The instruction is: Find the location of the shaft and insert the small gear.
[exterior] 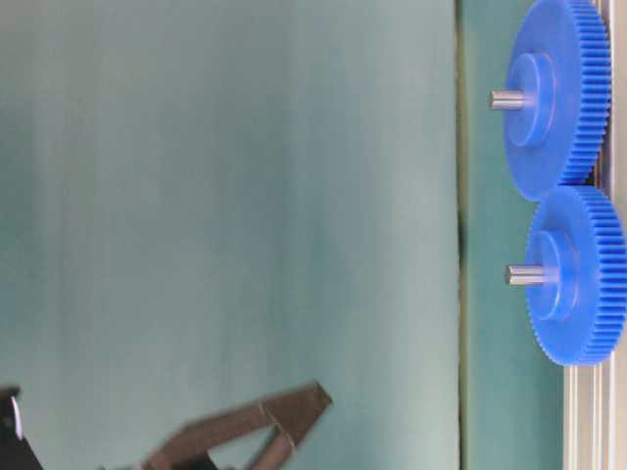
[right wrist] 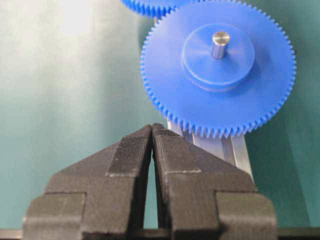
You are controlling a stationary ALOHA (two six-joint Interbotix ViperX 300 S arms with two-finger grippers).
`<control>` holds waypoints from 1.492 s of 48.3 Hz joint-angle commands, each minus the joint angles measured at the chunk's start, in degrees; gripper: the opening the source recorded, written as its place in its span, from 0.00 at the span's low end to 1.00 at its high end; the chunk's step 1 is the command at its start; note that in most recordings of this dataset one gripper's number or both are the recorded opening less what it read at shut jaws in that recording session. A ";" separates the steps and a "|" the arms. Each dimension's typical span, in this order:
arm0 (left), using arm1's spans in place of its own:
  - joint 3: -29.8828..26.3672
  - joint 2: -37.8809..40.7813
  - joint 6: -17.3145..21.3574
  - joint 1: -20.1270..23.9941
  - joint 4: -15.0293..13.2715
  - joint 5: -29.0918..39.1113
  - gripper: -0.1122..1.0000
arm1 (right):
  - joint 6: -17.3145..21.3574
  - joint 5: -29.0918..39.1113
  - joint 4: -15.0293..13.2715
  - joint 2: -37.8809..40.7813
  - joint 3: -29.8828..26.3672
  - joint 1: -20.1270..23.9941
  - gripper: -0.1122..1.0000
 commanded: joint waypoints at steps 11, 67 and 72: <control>0.97 -2.90 -0.70 -0.26 0.09 -2.55 0.12 | 0.26 -1.23 0.09 -0.18 -0.44 0.09 0.21; 5.01 -5.71 -0.70 -0.88 0.09 -8.09 0.12 | 0.18 -4.31 0.09 -1.32 1.23 0.09 0.21; 5.45 -5.89 -0.70 -0.88 0.09 -8.09 0.12 | 0.18 -4.31 0.09 -1.58 1.41 0.18 0.21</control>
